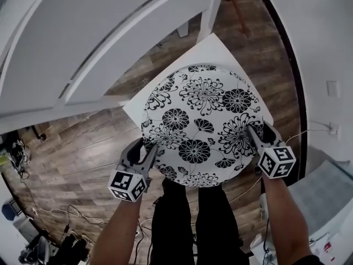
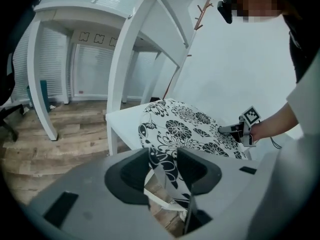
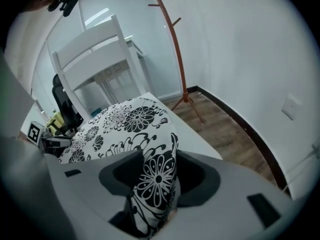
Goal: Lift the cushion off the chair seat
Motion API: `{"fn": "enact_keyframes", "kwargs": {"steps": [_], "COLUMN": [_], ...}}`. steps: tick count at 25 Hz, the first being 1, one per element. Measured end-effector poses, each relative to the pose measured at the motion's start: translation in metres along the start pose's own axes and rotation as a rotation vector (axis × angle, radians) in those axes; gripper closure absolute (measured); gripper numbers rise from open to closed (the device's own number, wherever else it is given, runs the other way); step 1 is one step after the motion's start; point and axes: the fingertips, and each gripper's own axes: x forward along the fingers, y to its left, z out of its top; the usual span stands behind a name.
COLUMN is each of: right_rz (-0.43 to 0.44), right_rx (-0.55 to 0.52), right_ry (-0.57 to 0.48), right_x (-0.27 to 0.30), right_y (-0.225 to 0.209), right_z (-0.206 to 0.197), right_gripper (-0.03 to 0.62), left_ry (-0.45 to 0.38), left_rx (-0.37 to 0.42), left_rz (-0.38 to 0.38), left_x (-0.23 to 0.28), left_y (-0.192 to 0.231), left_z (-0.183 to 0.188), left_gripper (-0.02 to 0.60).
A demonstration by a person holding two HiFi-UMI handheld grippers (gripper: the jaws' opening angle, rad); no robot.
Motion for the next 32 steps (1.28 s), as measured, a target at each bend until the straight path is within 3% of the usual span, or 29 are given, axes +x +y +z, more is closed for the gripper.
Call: {"fn": "enact_keyframes", "kwargs": {"steps": [2,4,17,24,32], "right_rz": [0.016,0.019,0.029,0.053,0.047], "right_rx": [-0.018,-0.044,-0.048,-0.023,-0.017], "right_ry": [0.004,-0.003,-0.076,-0.142,-0.154], "right_x": [-0.001,-0.004,-0.023,-0.018,-0.046], "right_y": [0.006,0.010,0.023,0.021,0.030], "right_z": [0.003,0.007,0.023,0.012,0.036], "right_gripper": [0.443,0.496,0.520,0.522,0.525], "left_ry": [0.000,-0.002,-0.037,-0.080,-0.069], "left_rx": [0.028,0.045,0.044,0.063,0.100], "left_rz": [0.006,-0.001,-0.017,-0.007,-0.022], "left_x": [-0.003,-0.005,-0.016,-0.012,-0.031], "left_y": [0.000,-0.005,-0.016,-0.020,-0.031], "left_z": [0.006,0.011,0.027,0.021,0.050], "left_gripper": [0.519,0.558,0.566,0.568,0.569]}}
